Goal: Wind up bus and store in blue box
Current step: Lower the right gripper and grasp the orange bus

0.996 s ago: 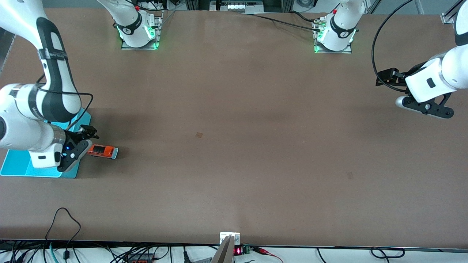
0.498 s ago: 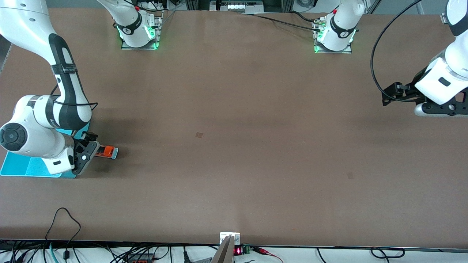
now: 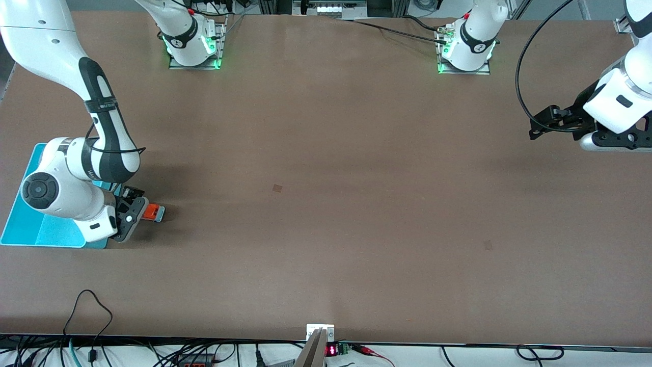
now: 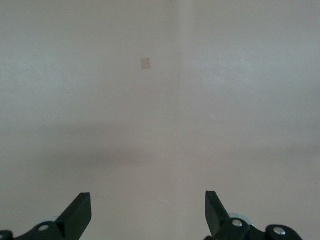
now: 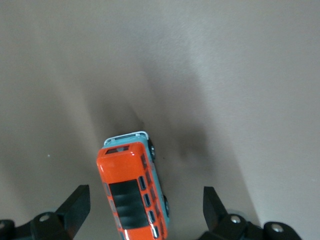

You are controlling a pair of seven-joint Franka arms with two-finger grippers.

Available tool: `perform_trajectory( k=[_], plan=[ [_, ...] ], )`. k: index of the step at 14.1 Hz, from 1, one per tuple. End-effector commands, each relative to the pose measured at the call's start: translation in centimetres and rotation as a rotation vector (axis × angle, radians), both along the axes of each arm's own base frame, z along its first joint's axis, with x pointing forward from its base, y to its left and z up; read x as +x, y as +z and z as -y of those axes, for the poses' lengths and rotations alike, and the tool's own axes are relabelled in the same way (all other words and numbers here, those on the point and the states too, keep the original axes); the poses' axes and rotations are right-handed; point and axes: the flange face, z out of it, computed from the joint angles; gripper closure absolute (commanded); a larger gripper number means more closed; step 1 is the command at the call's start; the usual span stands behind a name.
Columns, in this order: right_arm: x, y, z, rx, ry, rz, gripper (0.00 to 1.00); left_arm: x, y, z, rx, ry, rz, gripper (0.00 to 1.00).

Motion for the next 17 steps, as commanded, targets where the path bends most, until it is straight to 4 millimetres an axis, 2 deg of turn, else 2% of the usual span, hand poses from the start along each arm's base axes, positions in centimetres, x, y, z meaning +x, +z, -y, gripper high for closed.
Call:
perform_trajectory(
  k=[1, 3, 6, 10, 14, 17],
  plan=[
    [-3.2, -1.5, 0.6, 0.001, 0.023, 0.037, 0.00, -0.1, 0.1, 0.4, 0.024, -0.002, 0.017, 0.00],
    [-4.3, -2.6, 0.4, 0.005, 0.033, 0.078, 0.00, -0.2, 0.1, 0.5, 0.031, -0.007, 0.015, 0.00],
    [-4.4, -2.8, 1.3, 0.001, 0.037, 0.082, 0.00, -0.2, 0.1, 0.7, 0.031, -0.012, 0.015, 0.00],
    [-4.7, -4.1, 2.5, 0.004, 0.027, 0.106, 0.00, -0.2, 0.1, 0.7, 0.029, -0.012, 0.011, 0.00],
    [-4.9, -4.7, 2.4, 0.005, 0.029, 0.109, 0.00, -0.2, 0.1, 0.7, 0.031, -0.010, 0.013, 0.00],
    [-4.8, -4.9, 2.0, 0.006, 0.034, 0.107, 0.51, -0.2, 0.1, 0.9, 0.031, -0.009, 0.013, 0.00]
  ],
)
